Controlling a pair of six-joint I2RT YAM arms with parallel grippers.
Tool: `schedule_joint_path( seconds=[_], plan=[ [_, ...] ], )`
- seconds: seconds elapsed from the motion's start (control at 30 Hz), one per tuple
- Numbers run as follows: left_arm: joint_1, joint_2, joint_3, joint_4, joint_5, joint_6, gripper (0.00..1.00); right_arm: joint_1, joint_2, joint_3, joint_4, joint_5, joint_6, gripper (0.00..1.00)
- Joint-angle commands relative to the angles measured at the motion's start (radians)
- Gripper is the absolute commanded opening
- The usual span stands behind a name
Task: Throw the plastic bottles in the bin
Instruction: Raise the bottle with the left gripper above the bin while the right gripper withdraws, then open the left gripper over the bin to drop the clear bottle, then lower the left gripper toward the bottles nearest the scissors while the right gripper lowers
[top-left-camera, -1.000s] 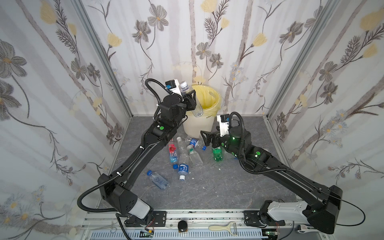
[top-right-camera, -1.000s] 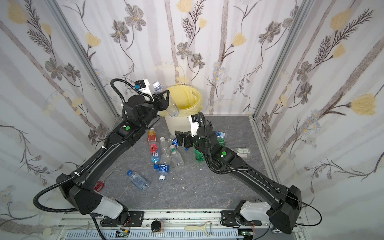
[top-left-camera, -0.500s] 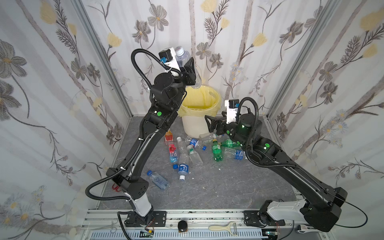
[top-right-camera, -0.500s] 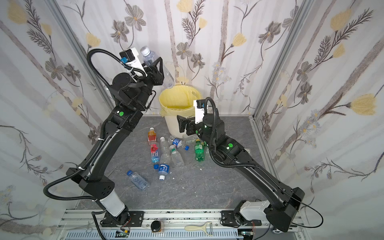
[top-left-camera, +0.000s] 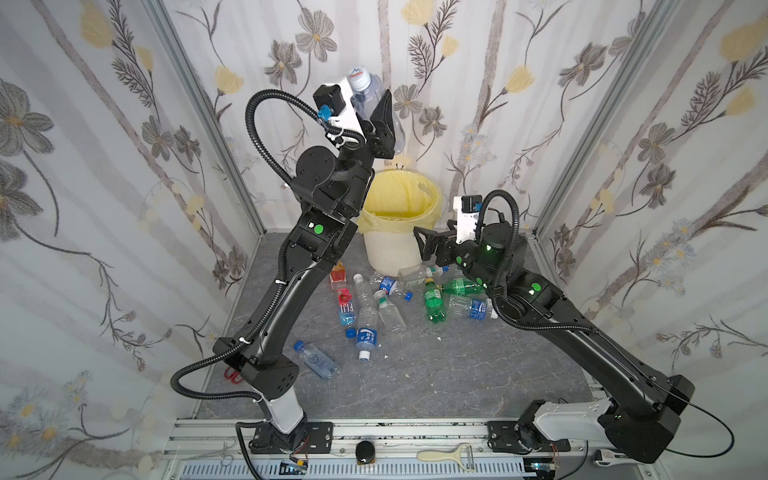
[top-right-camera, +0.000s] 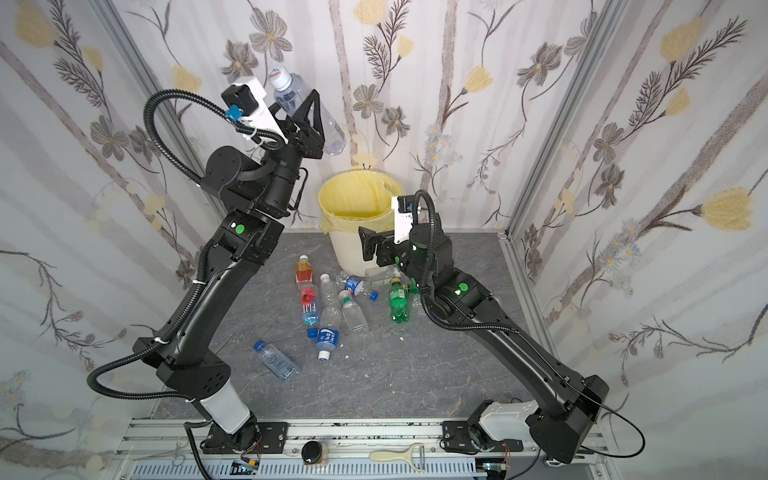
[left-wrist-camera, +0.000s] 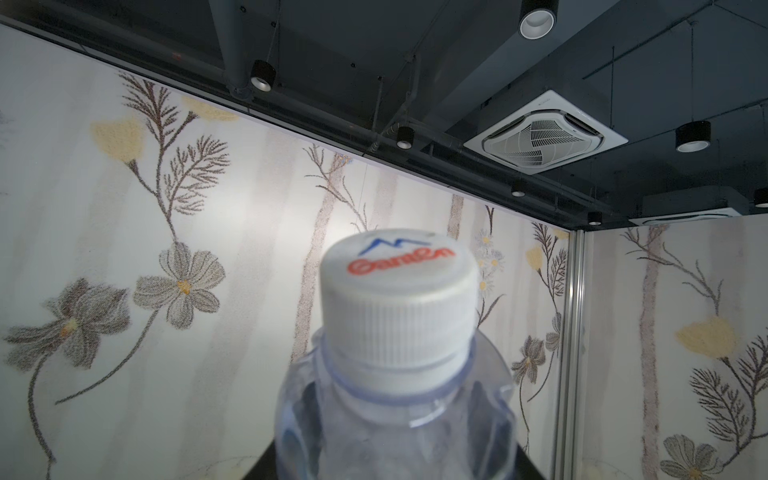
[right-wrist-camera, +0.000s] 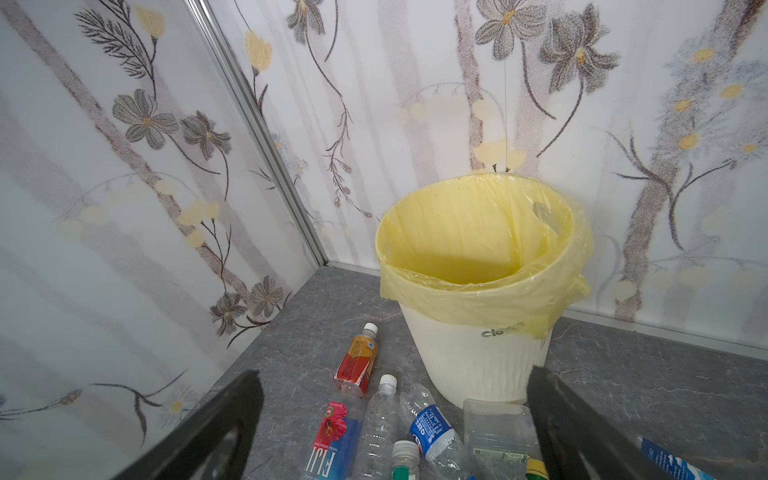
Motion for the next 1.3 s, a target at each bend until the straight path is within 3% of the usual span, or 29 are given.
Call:
schedule_joint_path(
  seconds=[0.0, 0.1, 0.17, 0.27, 0.3, 0.4, 0.67, 0.87, 1.1, 1.27],
  plan=[
    [0.027, 0.059, -0.066, 0.082, -0.028, -0.011, 0.51, -0.004, 0.009, -0.002, 0.02, -0.013, 0.007, 1.0],
    [0.089, 0.192, -0.095, 0.031, -0.018, -0.136, 0.56, -0.004, 0.005, -0.022, 0.033, -0.03, 0.025, 1.0],
    [0.117, 0.281, -0.032, -0.081, 0.022, -0.206, 0.75, -0.004, -0.005, -0.036, 0.037, -0.04, 0.03, 1.0],
    [0.095, 0.272, -0.007, -0.128, 0.018, -0.174, 0.98, -0.009, -0.029, -0.071, 0.039, -0.032, 0.027, 1.0],
    [0.092, 0.265, 0.009, -0.13, 0.038, -0.172, 1.0, -0.012, -0.035, -0.084, 0.044, -0.033, 0.027, 1.0],
    [0.073, 0.24, 0.036, -0.13, 0.073, -0.153, 1.0, -0.024, -0.037, -0.106, 0.061, -0.051, 0.037, 1.0],
    [0.018, 0.134, -0.061, -0.132, -0.014, -0.122, 1.0, -0.038, -0.058, -0.15, 0.074, -0.057, 0.059, 1.0],
    [-0.018, 0.042, -0.216, -0.134, -0.06, -0.124, 1.0, -0.067, -0.077, -0.181, 0.06, -0.057, 0.068, 1.0],
    [-0.029, -0.102, -0.463, -0.169, -0.124, -0.216, 1.0, -0.074, -0.074, -0.235, 0.052, 0.014, 0.044, 1.0],
    [-0.029, -0.213, -0.647, -0.181, -0.129, -0.246, 1.0, -0.073, -0.068, -0.299, 0.075, -0.004, 0.04, 1.0]
  ],
)
